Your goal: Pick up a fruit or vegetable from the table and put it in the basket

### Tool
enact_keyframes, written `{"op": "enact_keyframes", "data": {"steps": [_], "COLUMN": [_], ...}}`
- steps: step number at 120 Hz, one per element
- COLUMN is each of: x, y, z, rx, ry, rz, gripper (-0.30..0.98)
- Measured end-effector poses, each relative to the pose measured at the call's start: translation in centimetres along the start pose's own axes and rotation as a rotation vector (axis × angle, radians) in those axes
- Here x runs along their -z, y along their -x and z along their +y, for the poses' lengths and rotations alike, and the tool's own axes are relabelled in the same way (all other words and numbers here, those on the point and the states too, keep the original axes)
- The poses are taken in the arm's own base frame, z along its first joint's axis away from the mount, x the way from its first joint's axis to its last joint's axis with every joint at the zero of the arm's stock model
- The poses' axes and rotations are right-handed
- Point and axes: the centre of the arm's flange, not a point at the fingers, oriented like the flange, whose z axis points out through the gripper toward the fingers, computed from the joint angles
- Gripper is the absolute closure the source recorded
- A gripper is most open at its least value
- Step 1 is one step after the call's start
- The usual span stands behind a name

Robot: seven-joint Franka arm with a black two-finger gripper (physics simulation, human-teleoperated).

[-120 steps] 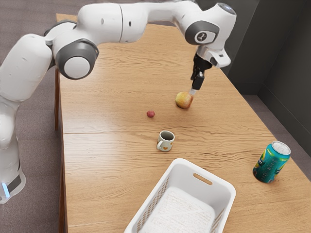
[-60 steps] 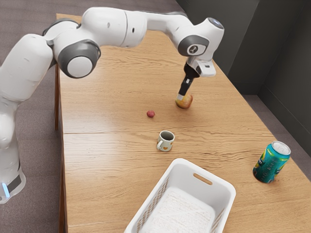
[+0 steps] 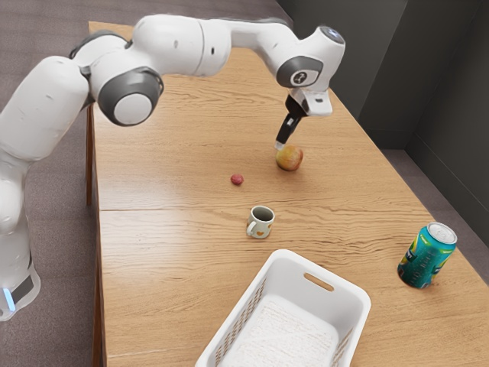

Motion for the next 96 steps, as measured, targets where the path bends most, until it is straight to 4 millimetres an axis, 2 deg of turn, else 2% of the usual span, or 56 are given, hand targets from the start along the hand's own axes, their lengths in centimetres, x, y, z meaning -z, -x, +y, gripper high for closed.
{"op": "enact_keyframes", "data": {"steps": [62, 96], "x": [-3.6, -4.7], "y": [-1.0, -1.5], "z": [-0.7, -0.9], "rx": [-0.058, -0.072], "ry": [0.021, 0.029], "rz": [0.018, 0.039], "gripper": [0.0, 0.0]}}
